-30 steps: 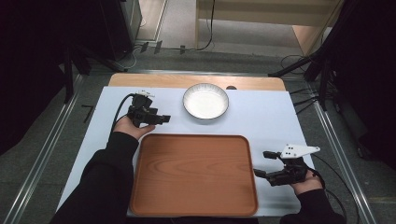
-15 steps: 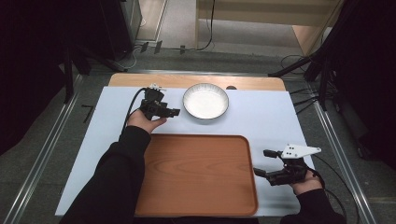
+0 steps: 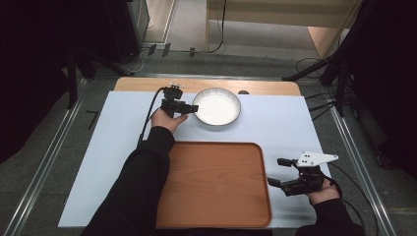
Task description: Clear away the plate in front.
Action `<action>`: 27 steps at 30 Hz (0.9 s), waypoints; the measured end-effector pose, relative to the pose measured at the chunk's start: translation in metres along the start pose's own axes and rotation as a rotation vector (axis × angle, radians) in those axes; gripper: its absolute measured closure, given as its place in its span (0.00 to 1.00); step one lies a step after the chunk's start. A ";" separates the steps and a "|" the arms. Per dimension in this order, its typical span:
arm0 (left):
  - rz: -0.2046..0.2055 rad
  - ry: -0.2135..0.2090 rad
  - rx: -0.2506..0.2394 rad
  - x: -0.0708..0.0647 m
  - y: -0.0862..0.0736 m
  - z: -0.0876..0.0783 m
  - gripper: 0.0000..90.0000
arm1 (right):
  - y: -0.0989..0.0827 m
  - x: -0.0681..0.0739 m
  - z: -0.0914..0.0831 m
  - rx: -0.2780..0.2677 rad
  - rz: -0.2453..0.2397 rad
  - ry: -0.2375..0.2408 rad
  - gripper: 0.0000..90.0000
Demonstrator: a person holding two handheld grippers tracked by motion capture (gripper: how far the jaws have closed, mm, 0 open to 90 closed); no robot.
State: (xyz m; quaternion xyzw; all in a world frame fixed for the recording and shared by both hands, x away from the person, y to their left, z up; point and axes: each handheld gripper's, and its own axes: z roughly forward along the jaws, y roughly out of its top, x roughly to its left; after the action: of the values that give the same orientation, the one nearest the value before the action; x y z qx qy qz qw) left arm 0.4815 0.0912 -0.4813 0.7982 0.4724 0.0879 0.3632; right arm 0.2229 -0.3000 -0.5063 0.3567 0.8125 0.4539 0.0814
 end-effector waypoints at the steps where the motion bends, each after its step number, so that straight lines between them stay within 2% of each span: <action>1: -0.001 0.007 0.000 0.000 0.001 0.003 0.41 | 0.000 0.000 0.000 -0.001 -0.002 -0.001 0.19; 3: -0.036 0.000 -0.002 0.001 0.000 0.010 0.45 | 0.001 0.000 0.000 0.001 -0.003 0.004 0.19; 4: -0.036 0.000 -0.002 0.001 0.000 0.010 0.46 | 0.001 0.000 0.000 0.001 -0.003 0.004 0.19; 5: -0.085 -0.004 -0.004 0.002 -0.001 0.017 0.47 | 0.003 0.000 0.001 -0.002 -0.010 0.004 0.19; 9: -0.113 0.030 -0.020 -0.001 -0.004 0.030 0.55 | 0.004 0.001 0.002 0.000 -0.012 0.012 0.19; 10: -0.138 0.035 -0.015 -0.002 -0.004 0.034 0.60 | 0.004 0.001 0.002 0.000 -0.013 0.015 0.19; 11: -0.138 0.035 -0.015 -0.002 -0.004 0.034 0.66 | 0.004 0.001 0.002 0.001 -0.014 0.018 0.20; 12: -0.172 0.043 -0.020 -0.001 -0.005 0.040 0.67 | 0.004 0.001 0.002 0.000 -0.014 0.020 0.20; 15: -0.219 0.063 -0.038 0.001 -0.008 0.047 0.73 | 0.004 0.000 0.002 -0.003 -0.013 0.030 0.20; 20: -0.312 0.025 -0.108 0.003 -0.010 0.056 0.80 | 0.005 0.000 0.002 0.005 -0.013 0.027 0.20; 21: -0.334 0.009 -0.114 0.005 -0.011 0.057 0.81 | 0.005 0.001 0.002 0.006 -0.018 0.015 0.20; 22: -0.372 -0.007 -0.130 0.007 -0.011 0.059 0.82 | 0.005 0.001 0.002 0.009 -0.022 0.007 0.20; 26: -0.468 -0.071 -0.171 0.014 -0.013 0.064 0.84 | 0.005 -0.001 0.002 0.005 -0.022 0.000 0.20; 27: -0.481 -0.085 -0.174 0.016 -0.014 0.065 0.84 | 0.005 0.000 0.002 0.011 -0.019 0.002 0.20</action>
State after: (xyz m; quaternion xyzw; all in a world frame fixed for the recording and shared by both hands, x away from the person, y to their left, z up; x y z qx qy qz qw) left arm 0.5118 0.0757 -0.5405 0.6316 0.6237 0.0058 0.4605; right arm 0.2263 -0.2972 -0.5040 0.3487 0.8184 0.4491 0.0829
